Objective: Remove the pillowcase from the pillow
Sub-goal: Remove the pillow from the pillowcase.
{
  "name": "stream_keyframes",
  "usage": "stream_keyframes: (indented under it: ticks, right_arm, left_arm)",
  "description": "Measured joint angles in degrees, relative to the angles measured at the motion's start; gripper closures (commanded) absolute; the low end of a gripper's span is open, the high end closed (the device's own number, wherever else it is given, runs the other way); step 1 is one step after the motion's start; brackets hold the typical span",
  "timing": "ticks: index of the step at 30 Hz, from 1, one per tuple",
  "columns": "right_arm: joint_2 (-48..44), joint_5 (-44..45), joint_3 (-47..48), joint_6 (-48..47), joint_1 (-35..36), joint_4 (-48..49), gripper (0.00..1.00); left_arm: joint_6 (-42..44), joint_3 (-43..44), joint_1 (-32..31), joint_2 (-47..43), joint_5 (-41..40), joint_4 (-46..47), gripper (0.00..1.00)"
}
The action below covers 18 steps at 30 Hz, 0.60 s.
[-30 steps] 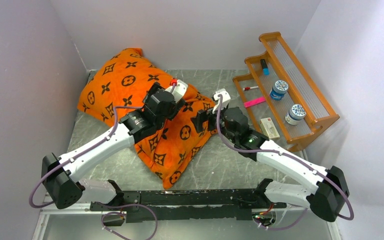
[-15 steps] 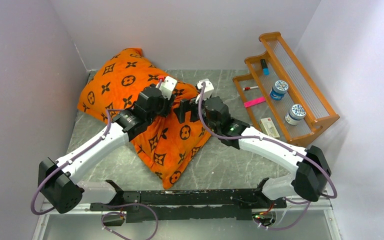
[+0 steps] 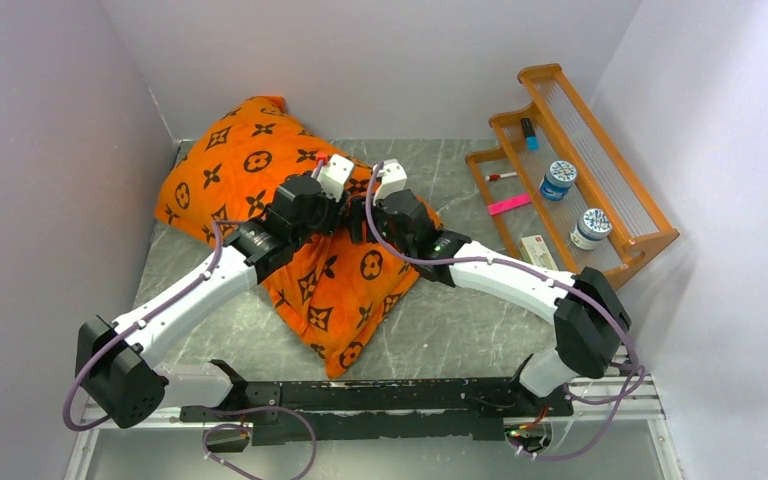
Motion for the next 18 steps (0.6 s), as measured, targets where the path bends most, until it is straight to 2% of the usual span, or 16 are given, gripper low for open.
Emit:
stream_keyframes:
  ticks: [1, 8, 9, 18]
  right_arm:
    - [0.3, 0.4, 0.0, 0.0, 0.1, 0.0, 0.44]
    - [0.0, 3.4, -1.5, -0.9, 0.2, 0.0, 0.97]
    - [-0.5, 3.7, -2.3, -0.8, 0.2, -0.1, 1.0]
    - [-10.2, 5.2, -10.3, -1.0, -0.7, -3.7, 1.0]
  left_arm:
    - [0.0, -0.2, 0.0, 0.0, 0.0, 0.1, 0.51]
    - [0.0, -0.7, 0.0, 0.0, 0.0, 0.5, 0.51]
    - [0.0, -0.8, 0.0, 0.0, 0.0, 0.7, 0.51]
    - [0.0, -1.2, 0.0, 0.1, 0.3, 1.1, 0.51]
